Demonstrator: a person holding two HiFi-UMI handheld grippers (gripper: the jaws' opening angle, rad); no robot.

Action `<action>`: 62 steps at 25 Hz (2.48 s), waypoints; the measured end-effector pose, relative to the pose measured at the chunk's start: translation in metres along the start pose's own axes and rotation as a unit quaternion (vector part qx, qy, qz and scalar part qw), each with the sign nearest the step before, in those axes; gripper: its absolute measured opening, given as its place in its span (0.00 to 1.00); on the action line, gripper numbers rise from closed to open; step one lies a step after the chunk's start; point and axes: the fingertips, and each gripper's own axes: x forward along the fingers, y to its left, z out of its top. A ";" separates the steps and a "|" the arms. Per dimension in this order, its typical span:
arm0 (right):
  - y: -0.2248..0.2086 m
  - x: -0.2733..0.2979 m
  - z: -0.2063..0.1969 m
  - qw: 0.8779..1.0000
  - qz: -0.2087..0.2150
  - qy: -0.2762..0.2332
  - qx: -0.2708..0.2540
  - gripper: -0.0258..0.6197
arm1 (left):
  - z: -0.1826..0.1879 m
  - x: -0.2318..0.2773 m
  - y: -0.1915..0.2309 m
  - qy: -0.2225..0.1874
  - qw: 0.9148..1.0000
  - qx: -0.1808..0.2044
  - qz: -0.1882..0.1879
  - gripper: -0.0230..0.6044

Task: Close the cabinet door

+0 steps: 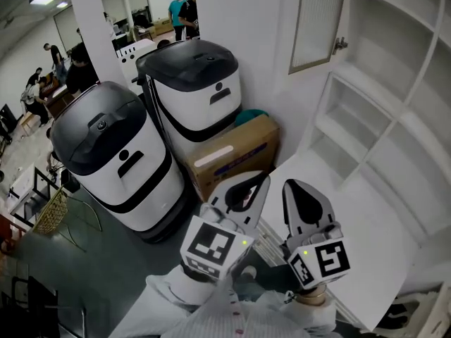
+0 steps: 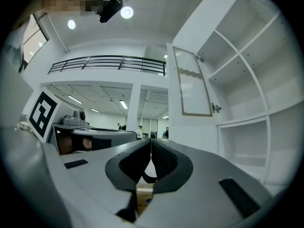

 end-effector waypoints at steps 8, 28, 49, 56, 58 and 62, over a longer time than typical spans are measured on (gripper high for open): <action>-0.031 0.034 -0.006 1.000 -0.008 0.009 -0.008 0.06 | -0.010 0.040 0.026 0.001 1.000 -0.014 -0.006 0.05; -0.084 0.149 -0.009 0.994 -0.108 0.012 -0.026 0.06 | -0.017 0.134 0.132 -0.008 0.996 -0.014 -0.087 0.05; -0.083 0.164 0.033 0.985 -0.153 -0.072 -0.026 0.08 | -0.028 0.164 0.157 -0.010 0.989 -0.017 -0.149 0.05; -0.083 0.177 0.044 0.980 -0.178 -0.076 -0.049 0.29 | -0.035 0.166 0.163 -0.008 0.987 -0.025 -0.160 0.05; -0.086 0.182 0.044 0.978 -0.189 -0.074 -0.055 0.34 | -0.038 0.166 0.166 -0.007 0.986 -0.027 -0.163 0.05; -0.089 0.190 0.047 0.971 -0.211 -0.081 -0.071 0.37 | -0.043 0.166 0.174 -0.004 0.986 -0.029 -0.166 0.05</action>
